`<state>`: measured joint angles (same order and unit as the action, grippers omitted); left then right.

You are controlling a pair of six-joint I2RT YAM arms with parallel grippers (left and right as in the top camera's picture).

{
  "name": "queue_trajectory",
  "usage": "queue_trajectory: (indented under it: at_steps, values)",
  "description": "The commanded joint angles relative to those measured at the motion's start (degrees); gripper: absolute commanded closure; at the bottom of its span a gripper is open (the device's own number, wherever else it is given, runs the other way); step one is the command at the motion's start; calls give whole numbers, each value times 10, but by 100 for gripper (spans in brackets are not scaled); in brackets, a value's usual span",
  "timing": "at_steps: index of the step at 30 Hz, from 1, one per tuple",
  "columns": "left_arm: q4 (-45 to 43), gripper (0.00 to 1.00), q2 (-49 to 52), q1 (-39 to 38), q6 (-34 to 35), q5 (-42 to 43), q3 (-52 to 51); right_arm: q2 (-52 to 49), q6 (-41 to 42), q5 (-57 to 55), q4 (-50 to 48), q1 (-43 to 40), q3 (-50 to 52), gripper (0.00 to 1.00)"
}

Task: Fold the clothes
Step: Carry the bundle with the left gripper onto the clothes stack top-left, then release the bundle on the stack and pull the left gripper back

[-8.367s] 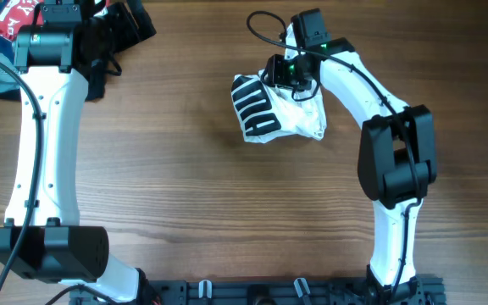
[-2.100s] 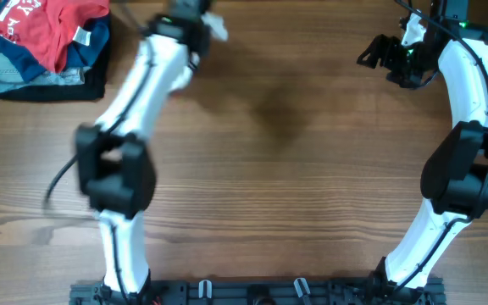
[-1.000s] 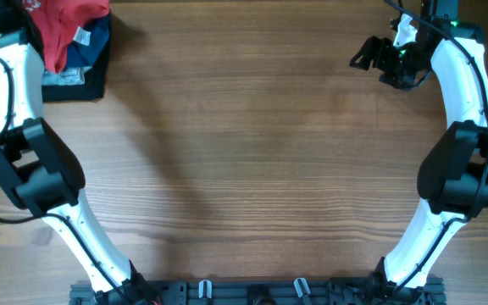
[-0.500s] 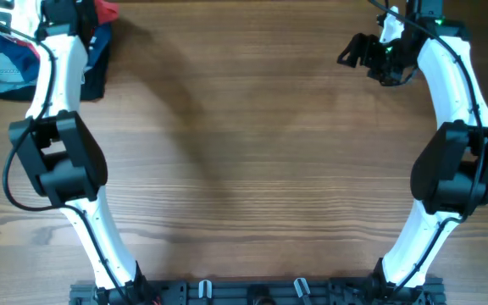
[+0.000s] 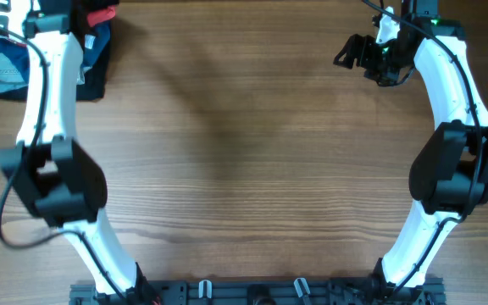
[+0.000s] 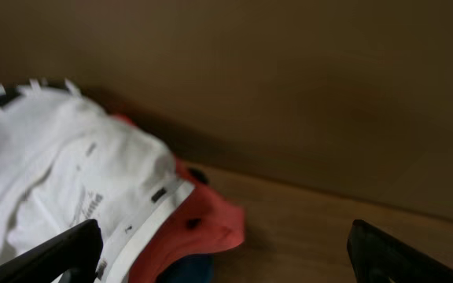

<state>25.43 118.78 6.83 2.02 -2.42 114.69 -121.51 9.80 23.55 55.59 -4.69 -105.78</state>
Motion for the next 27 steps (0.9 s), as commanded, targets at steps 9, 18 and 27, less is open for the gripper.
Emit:
queue_trajectory:
  at_steps: [9, 18, 27]
  values:
    - [-239, 0, 76, 101, 17, -60, 5, 10, -8, -11, 13, 2, -1, 10]
    - [-238, 0, 283, 129, 17, -56, 5, 10, -7, -11, 19, 2, -1, 10]
    - [-92, 0, 336, 128, 17, -42, 5, 10, -7, -11, 19, 2, -1, 10]
